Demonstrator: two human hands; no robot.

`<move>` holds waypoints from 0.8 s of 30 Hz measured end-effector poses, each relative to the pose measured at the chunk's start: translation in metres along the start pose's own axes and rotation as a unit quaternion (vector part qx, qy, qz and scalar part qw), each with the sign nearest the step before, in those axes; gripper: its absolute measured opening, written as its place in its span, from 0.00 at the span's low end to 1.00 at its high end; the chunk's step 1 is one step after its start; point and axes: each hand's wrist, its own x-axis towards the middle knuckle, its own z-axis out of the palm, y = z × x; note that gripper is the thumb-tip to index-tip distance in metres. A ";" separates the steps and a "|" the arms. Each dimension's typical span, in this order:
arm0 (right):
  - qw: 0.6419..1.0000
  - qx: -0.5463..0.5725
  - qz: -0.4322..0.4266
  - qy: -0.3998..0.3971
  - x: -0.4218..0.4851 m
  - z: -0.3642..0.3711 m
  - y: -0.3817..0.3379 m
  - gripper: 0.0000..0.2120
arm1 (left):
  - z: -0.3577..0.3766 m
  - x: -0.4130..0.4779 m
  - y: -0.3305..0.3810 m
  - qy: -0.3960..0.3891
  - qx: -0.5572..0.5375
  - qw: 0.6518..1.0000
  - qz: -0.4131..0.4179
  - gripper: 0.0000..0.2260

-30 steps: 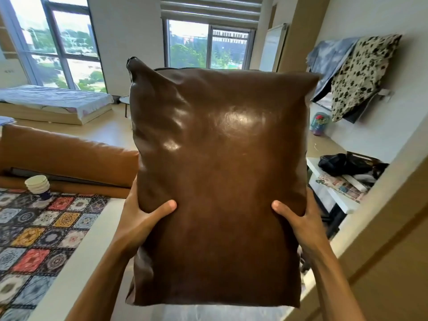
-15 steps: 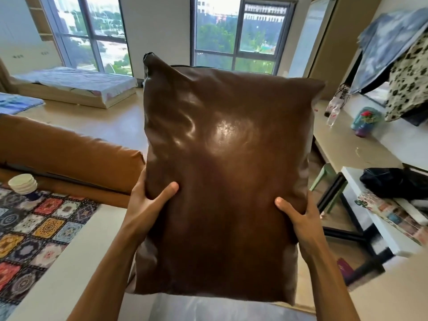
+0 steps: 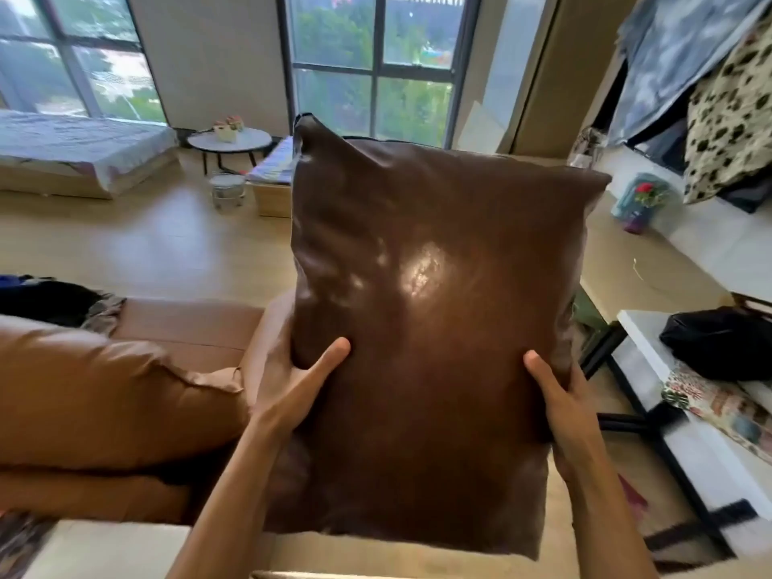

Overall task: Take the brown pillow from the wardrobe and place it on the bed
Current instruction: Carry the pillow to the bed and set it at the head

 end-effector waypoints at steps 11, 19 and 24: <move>0.997 0.021 0.035 0.059 0.202 0.010 0.033 0.35 | 0.131 0.173 -0.030 -0.029 0.072 0.996 0.037 0.21; 0.999 0.022 0.049 0.005 0.390 0.023 0.011 0.37 | 0.219 0.303 -0.035 0.011 0.011 1.000 -0.013 0.25; 0.999 0.001 0.029 -0.036 0.501 0.057 -0.005 0.27 | 0.245 0.380 -0.049 0.050 -0.006 0.998 -0.041 0.37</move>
